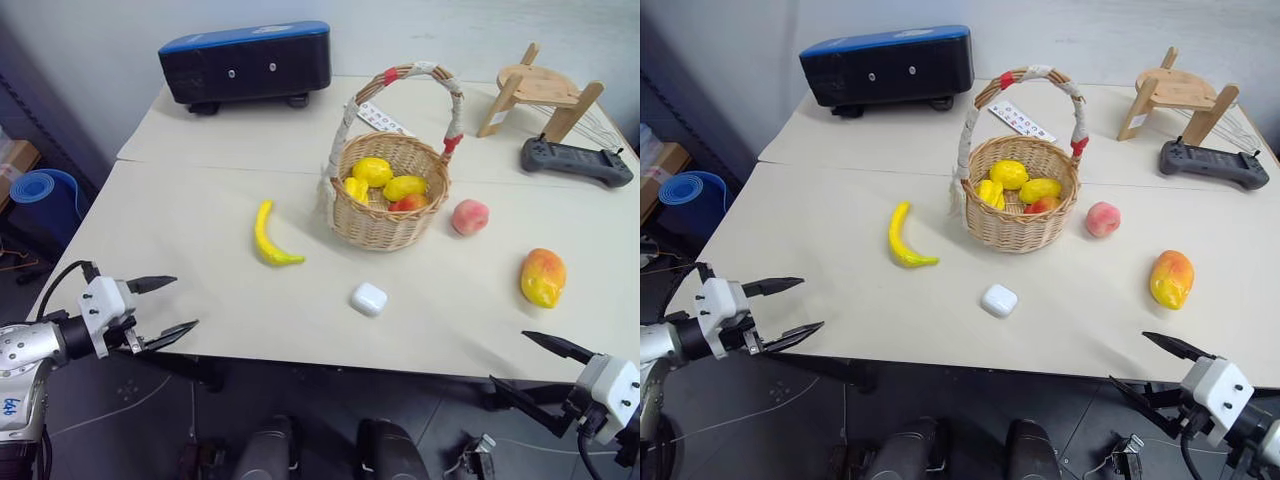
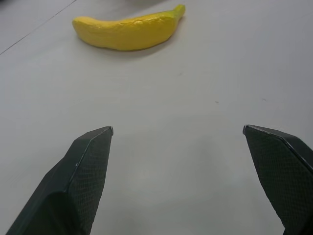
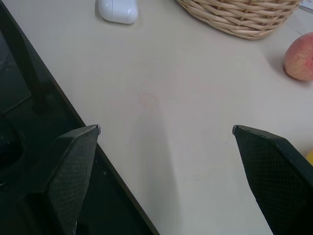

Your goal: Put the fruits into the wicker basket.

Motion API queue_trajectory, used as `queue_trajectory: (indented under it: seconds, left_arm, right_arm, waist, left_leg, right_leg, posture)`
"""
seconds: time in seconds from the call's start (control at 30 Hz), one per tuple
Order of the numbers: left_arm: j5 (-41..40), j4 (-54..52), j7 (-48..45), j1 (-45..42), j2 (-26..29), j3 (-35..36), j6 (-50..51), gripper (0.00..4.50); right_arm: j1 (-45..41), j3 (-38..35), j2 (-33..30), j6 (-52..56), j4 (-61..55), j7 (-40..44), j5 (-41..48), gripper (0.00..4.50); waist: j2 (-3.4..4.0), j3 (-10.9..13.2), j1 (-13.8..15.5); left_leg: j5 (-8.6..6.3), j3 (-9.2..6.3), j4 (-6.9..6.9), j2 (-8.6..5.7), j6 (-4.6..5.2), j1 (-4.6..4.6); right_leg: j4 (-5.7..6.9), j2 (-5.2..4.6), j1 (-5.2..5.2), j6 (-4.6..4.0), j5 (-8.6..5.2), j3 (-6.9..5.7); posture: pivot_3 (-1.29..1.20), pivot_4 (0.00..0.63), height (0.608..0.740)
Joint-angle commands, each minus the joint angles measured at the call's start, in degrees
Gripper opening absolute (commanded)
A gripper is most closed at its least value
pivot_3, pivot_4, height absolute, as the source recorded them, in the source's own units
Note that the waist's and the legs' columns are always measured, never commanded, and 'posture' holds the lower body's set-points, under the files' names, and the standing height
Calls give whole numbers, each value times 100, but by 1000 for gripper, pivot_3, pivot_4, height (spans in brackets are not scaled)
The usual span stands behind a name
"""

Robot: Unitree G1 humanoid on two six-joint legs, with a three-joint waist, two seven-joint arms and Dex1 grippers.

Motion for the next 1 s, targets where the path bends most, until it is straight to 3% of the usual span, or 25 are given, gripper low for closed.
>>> queue_trajectory:
  seconds: [0.03, 0.37, 0.57, 0.7, 0.8, 1.0]
  left_arm:
    - [25, 26, -13, -70, 79, 37, -79, 4500]
    - [-544, -135, -619, -337, 267, -147, 960, 4500]
    - [-1172, -959, -1106, -440, 440, -372, 1848, 4500]
    - [-1275, -1537, -1197, -607, 322, -733, 2012, 4500]
    - [-1270, -1761, -1103, -819, 148, -954, 1997, 4500]
    - [-1177, -1858, -1027, -857, 2, -1059, 1964, 4500]
  right_arm:
    - [-41, -29, 19, -153, 86, 34, 65, 4490]
    - [-154, 129, 61, -203, 246, -6, 55, 4490]
    - [-531, 857, -223, 1204, -1068, -324, 488, 4490]
    - [-1470, 1947, -430, 2750, -1796, -960, 321, 4490]
    - [-2903, 3062, 56, 3586, -1604, -1702, -296, 4490]
    - [-4235, 4153, 720, 4417, -1042, -2042, -722, 4490]
  waist:
    - [0, 0, 2]
    - [-2, -1, -7]
    - [-2, -2, -51]
    - [-4, -3, -104]
    - [-10, -6, -155]
    - [-8, -5, -142]
  left_leg:
    - [-2, 5, 0, 1, 0, 3]
    - [-35, 60, 5, 38, -9, 43]
    - [-41, 68, 14, 56, -19, 43]
    - [-42, 67, 23, 66, -25, 40]
    - [-42, 67, 28, 70, -25, 38]
    - [-51, 61, 77, 94, -16, 25]
  right_leg:
    - [1, -1, 0, 0, 0, 0]
    - [1, -2, 7, -12, 6, 0]
    - [9, -2, -1, -30, 4, 2]
    - [8, -2, -3, -47, 6, 8]
    - [11, 1, -5, -57, 0, 4]
    - [78, 19, -20, -71, -8, -16]
  posture:
    - [0, 150, 740]
    - [0, 150, 740]
    - [0, 150, 740]
    - [0, 150, 740]
    - [0, 150, 740]
    - [0, 150, 740]
